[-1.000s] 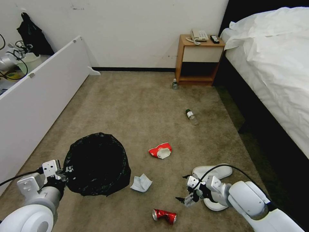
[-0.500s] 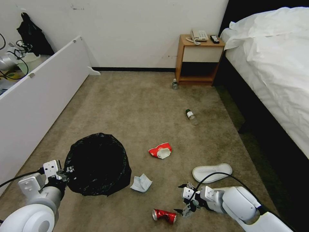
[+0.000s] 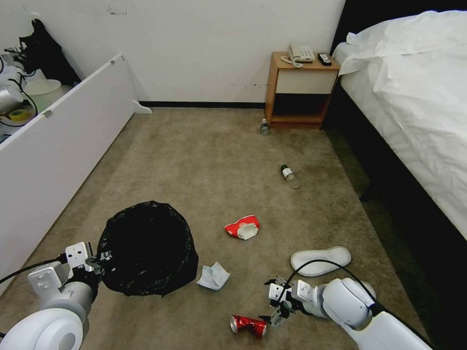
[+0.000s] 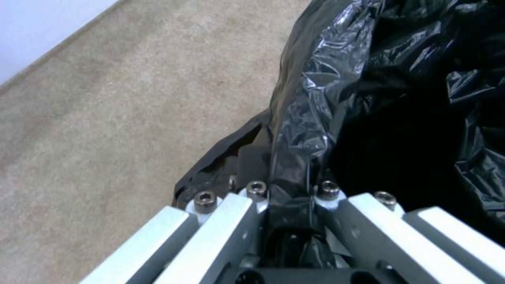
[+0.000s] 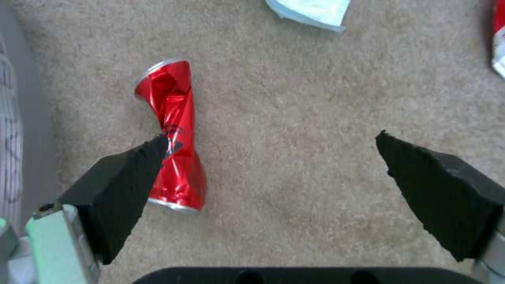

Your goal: Pick up the trash bin, then pick up the garbage from the floor and place it into the trash bin.

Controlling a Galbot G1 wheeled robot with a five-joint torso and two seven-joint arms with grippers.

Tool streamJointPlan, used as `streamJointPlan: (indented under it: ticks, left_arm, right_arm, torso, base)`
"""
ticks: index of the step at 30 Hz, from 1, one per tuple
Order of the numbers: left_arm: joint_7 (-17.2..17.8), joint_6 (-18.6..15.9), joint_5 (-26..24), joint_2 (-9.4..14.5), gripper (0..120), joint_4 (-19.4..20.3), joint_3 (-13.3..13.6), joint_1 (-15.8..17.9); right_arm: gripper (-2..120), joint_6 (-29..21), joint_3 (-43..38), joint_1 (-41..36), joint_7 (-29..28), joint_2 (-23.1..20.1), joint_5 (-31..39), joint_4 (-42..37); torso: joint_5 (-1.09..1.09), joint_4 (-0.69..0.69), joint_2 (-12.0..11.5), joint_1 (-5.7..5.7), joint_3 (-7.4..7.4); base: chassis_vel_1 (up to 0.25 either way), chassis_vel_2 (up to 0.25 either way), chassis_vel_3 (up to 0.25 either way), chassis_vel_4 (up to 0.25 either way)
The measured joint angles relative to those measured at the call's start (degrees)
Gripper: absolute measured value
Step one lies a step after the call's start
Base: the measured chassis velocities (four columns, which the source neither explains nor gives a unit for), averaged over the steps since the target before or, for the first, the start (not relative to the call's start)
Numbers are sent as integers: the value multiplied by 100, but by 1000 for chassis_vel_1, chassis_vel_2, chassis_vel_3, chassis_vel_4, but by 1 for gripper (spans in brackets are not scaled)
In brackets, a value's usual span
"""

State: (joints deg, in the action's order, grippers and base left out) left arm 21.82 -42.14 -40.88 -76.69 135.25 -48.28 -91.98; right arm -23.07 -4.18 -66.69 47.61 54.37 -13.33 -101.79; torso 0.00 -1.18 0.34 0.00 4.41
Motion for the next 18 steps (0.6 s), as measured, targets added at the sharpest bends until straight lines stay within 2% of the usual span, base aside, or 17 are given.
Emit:
streamJointPlan:
  ticks: [6,7,8,11,18]
  left_arm:
    - [0,0,27,-8,1,-33,-1,13]
    - [0,0,30,-9,1,-41,0,15]
    - [0,0,30,-9,1,-41,0,15]
    - [0,0,34,-9,1,-45,-1,15]
    - [0,0,40,-10,1,-45,2,15]
  right_arm:
    - [100,-105,169,138,24,130,341,229]
    - [100,-261,221,140,0,140,749,227]
    - [100,-261,221,140,0,140,749,227]
    - [100,-585,307,124,-133,138,1483,153]
    - [100,-836,403,89,-367,173,1936,143]
  torso:
    - [0,0,0,0,0]
    - [0,0,0,0,0]
    - [0,0,0,0,0]
    - [0,0,0,0,0]
    - [0,0,0,0,0]
  base:
    - [0,0,0,0]
    - [0,0,0,0]
    - [0,0,0,0]
    - [0,0,0,0]
    - [0,0,0,0]
